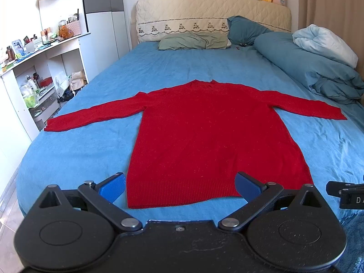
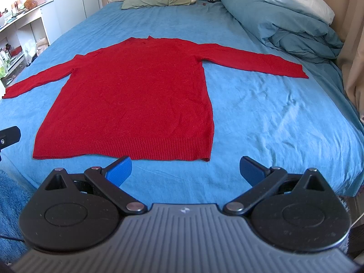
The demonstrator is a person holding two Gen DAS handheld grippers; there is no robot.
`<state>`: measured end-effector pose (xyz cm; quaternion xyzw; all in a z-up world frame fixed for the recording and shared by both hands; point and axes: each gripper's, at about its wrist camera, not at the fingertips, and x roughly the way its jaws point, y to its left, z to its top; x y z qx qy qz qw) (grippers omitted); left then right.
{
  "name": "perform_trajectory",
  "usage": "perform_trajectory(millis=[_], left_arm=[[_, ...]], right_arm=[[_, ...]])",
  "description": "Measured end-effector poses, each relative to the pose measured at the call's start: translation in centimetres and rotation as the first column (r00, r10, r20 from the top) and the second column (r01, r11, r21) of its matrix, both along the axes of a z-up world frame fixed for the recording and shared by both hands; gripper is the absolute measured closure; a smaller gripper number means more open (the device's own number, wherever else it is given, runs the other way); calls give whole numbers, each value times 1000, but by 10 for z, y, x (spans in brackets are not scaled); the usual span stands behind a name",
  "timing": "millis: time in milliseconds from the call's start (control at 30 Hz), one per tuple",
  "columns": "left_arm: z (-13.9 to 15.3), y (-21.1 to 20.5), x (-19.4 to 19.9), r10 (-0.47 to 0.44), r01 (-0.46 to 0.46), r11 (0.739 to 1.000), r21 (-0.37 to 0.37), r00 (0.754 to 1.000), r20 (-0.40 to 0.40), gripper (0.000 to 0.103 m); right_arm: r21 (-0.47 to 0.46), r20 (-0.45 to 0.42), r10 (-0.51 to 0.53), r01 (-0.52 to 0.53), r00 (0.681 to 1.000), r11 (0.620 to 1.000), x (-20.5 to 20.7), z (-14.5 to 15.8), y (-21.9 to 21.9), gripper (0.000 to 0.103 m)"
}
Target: Fold small clothes
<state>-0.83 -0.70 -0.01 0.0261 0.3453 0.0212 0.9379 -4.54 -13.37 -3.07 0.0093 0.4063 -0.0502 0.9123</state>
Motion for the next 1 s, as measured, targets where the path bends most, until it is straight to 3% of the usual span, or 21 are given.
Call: perform_trajectory(millis=[1000], left_arm=[[2, 0, -4, 9, -9, 1000, -1, 1000, 16, 0]], right_arm=[[8, 11, -2, 2, 1000, 1000, -2, 4, -3, 0]])
